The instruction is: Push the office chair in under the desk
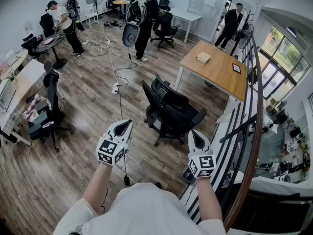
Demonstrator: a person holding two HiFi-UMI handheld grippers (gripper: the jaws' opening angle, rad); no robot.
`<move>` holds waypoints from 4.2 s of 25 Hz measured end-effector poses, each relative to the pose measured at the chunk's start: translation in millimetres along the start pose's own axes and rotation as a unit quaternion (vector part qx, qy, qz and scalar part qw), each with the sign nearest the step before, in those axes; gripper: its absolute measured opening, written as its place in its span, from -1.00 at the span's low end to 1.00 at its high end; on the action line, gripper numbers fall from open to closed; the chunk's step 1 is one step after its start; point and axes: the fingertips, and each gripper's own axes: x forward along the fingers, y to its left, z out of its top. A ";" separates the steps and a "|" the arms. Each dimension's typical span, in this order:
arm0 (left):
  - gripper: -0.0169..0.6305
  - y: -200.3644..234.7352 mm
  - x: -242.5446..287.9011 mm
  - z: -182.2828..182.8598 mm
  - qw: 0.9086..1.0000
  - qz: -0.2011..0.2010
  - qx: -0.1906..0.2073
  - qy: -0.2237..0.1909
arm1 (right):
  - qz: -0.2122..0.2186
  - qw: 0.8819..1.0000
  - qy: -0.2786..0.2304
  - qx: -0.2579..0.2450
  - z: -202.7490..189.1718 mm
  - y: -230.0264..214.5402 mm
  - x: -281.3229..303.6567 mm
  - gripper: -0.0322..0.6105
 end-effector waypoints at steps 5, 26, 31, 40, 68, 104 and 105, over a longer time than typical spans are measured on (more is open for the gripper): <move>-0.97 3.2 4.3 -5.7 1.000 -0.001 -0.002 0.004 | 0.000 1.000 0.001 0.001 -0.8 -0.2 5.5 -0.89; -0.89 9.6 14.6 -24.2 0.999 -0.020 -0.018 0.020 | -0.010 0.999 0.031 0.005 -20.0 4.0 12.6 -0.84; -0.77 11.5 16.0 -34.2 0.999 -0.034 -0.023 0.029 | -0.011 0.999 0.041 0.004 -27.4 11.7 13.0 -0.73; -0.58 21.3 13.9 -41.9 0.997 -0.048 -0.035 0.039 | -0.012 0.998 0.059 0.010 -33.1 24.4 17.6 -0.54; -0.57 69.1 47.1 -74.8 0.994 -0.065 -0.046 0.068 | -0.020 0.995 0.100 0.004 -68.0 27.6 81.9 -0.54; -0.56 132.7 297.1 -139.7 0.977 -0.114 0.015 0.180 | 0.116 0.960 0.256 -0.010 -181.1 -74.7 265.3 -0.54; -0.56 137.3 302.5 -143.5 0.975 -0.120 0.022 0.184 | 0.117 0.958 0.262 -0.014 -185.8 -72.7 268.8 -0.54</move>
